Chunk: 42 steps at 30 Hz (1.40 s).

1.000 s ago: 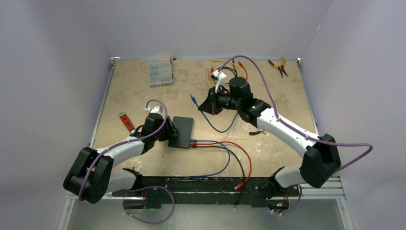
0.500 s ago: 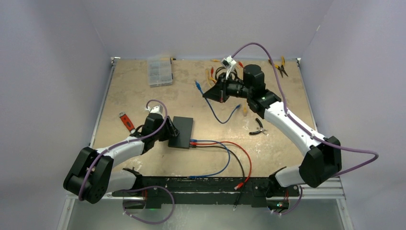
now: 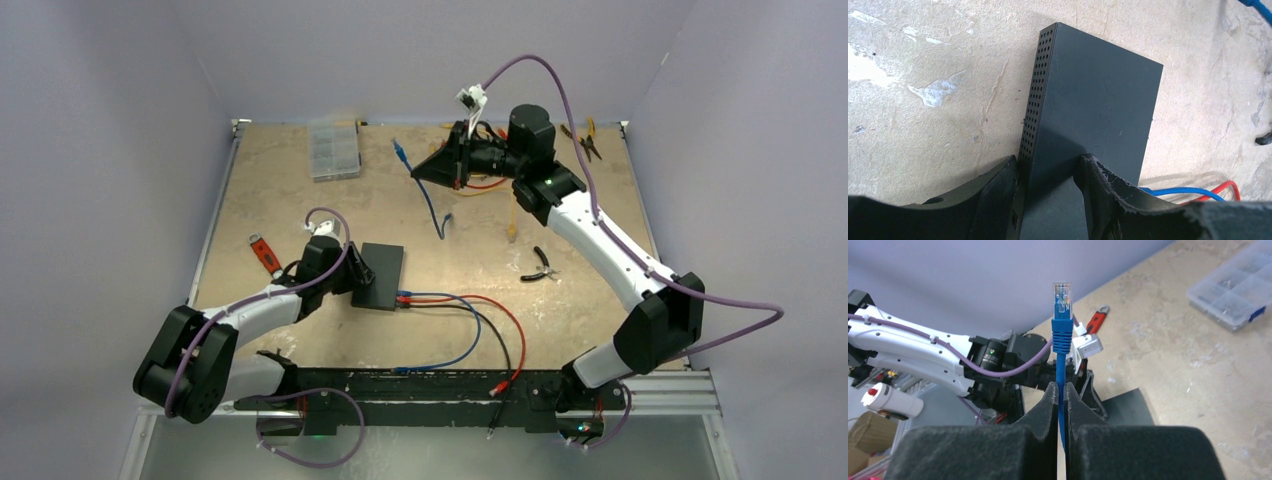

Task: Pull the plug from the switch port
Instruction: Place the connector at the corner of the board.

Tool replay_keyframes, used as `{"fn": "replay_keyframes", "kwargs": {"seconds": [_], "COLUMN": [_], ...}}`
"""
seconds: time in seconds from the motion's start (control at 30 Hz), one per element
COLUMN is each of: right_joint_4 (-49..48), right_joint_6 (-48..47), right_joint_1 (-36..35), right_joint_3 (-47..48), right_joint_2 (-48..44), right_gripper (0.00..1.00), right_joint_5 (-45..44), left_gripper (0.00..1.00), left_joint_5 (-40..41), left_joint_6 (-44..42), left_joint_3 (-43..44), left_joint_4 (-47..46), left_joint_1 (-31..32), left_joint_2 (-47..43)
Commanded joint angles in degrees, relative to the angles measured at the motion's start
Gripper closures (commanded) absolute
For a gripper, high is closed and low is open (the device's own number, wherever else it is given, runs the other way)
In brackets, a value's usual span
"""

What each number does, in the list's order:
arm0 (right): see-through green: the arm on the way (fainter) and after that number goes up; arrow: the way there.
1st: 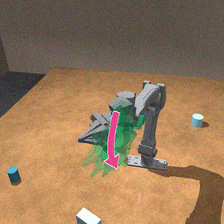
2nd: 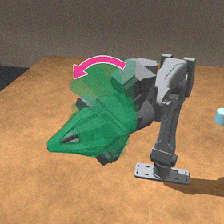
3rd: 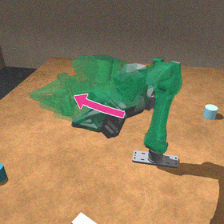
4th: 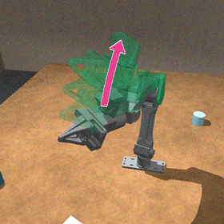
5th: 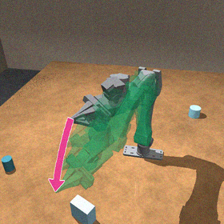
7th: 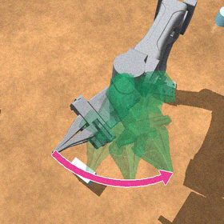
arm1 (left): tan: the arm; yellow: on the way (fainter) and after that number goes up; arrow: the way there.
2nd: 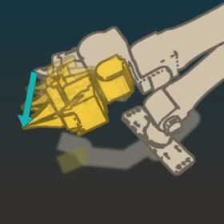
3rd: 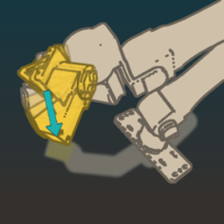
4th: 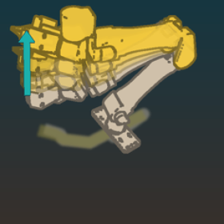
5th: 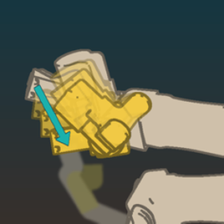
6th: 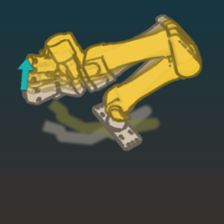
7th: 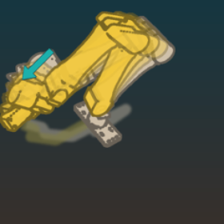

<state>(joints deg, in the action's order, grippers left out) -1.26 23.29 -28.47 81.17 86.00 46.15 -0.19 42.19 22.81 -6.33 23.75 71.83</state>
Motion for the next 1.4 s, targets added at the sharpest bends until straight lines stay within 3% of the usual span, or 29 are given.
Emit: {"fn": "replay_keyframes", "kwargs": {"seconds": [0.0, 0.47, 0.6, 0.8, 1.0, 1.37], "right_joint_4": [4.4, 20.8, 20.8, 20.8, 19.6, 23.9], "right_joint_6": [-4.1, -11.8, -12.1, -13.8, -14.1, -12.0], "right_joint_1": [1.2, 6.8, 7.6, 7.8, 7.8, 7.8], "right_joint_3": [10.1, 31.2, 28.6, 24.5, 26.2, 45.4], "right_joint_2": [2.2, 15.6, 18.8, 24.3, 30.3, 46.2], "right_gripper": [1.0, 1.0, 1.0, 1.0, 1.0, 1.0], "right_joint_5": [-6.4, -24.4, -25.9, -35.2, -34.9, -29.8], "left_gripper": [0.52, 0.52, 0.52, 0.52, 0.52, 0.52], "left_joint_5": [0.4, 0.4, 0.4, 0.4, 0.4, -0.8], "left_joint_6": [-2.0, -2.1, -2.2, -2.3, -2.4, -2.5], "left_joint_3": [-2.2, -1.9, -1.9, -1.9, -1.7, -1.6], "left_joint_4": [5.2, 5.1, 5.1, 5.1, 4.9, 5.0], "left_joint_1": [0.1, 0.0, 0.1, 0.1, 0.1, 0.1], "left_joint_2": [2.8, 3.4, 3.5, 3.6, 4.0, 4.2]}}
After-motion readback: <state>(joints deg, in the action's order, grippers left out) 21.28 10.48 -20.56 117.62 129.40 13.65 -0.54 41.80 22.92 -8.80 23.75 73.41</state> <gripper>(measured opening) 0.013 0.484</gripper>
